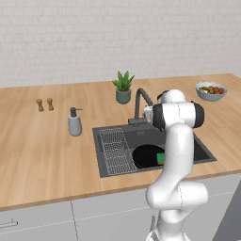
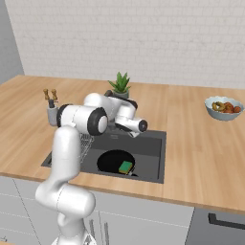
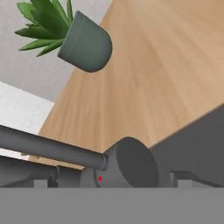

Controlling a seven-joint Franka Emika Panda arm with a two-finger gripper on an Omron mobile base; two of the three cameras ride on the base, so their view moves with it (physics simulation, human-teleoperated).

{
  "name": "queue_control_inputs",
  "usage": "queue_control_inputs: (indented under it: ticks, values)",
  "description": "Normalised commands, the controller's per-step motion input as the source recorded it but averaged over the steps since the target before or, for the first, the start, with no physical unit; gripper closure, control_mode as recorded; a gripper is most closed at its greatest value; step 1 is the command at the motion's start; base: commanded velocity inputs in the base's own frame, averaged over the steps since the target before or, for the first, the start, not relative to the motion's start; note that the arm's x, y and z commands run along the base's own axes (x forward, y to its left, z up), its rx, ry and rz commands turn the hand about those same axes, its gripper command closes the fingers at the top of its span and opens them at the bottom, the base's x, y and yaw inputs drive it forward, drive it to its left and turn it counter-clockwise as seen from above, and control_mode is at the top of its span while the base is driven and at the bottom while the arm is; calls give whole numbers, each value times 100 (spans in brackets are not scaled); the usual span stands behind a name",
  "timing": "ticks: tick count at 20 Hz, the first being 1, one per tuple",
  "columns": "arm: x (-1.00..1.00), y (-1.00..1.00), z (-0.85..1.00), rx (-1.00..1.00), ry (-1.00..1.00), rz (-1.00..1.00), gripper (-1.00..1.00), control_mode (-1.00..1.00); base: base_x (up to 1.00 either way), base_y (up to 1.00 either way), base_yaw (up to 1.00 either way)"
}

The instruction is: Pick the pan and sponge and place them into the sink. Then turn on the water.

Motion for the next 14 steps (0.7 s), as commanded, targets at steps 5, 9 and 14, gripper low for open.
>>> queue_control_inputs:
  ticks: [5, 9, 14]
  values:
    - [12, 0, -14, 0, 0, 0, -100, -100, 0, 0, 0]
    - [7, 0, -20, 0, 0, 0, -100, -100, 0, 0, 0]
    - [24, 0, -29, 1, 0, 3, 100, -100, 0, 0, 0]
